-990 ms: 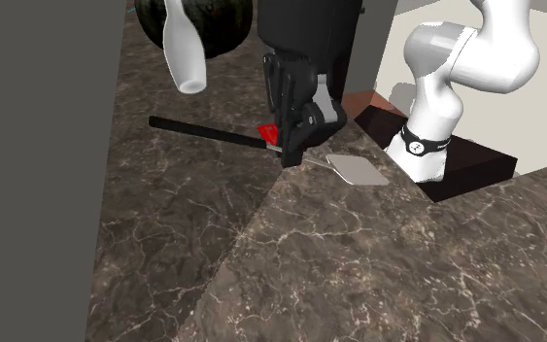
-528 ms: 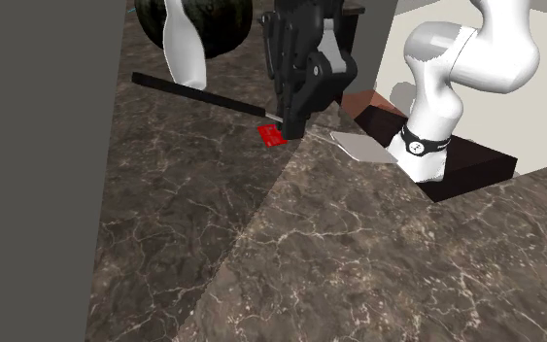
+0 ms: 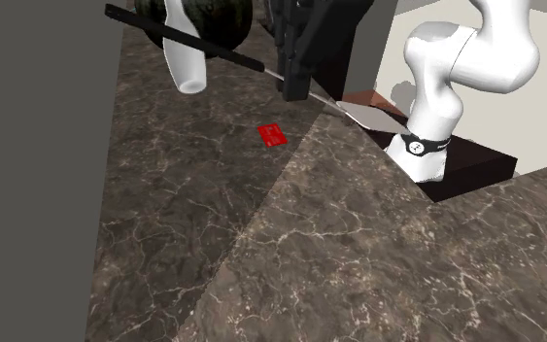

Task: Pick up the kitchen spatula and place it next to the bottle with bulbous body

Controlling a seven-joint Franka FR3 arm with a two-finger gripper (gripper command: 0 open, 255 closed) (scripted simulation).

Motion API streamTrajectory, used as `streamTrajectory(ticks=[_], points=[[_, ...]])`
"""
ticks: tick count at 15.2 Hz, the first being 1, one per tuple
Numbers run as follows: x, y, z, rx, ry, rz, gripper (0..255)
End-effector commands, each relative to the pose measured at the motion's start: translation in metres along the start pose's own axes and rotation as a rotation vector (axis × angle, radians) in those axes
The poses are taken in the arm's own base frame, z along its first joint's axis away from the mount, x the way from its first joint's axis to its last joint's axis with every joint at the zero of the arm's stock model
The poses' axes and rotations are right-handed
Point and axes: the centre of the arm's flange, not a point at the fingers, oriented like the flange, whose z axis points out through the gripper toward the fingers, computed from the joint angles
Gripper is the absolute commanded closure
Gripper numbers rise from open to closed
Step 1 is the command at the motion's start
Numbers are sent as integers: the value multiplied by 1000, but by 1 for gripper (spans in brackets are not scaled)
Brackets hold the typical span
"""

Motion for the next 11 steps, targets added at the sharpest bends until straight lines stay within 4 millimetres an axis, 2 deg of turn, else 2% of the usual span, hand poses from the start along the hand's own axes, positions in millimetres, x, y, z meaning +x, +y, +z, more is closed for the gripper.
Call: streamTrajectory(ticks=[1,7,11], points=[[0,1,-10,0,-1,0,255],[2,1,-39,0,-1,0,255],[14,52,-39,0,-1,0,255]])
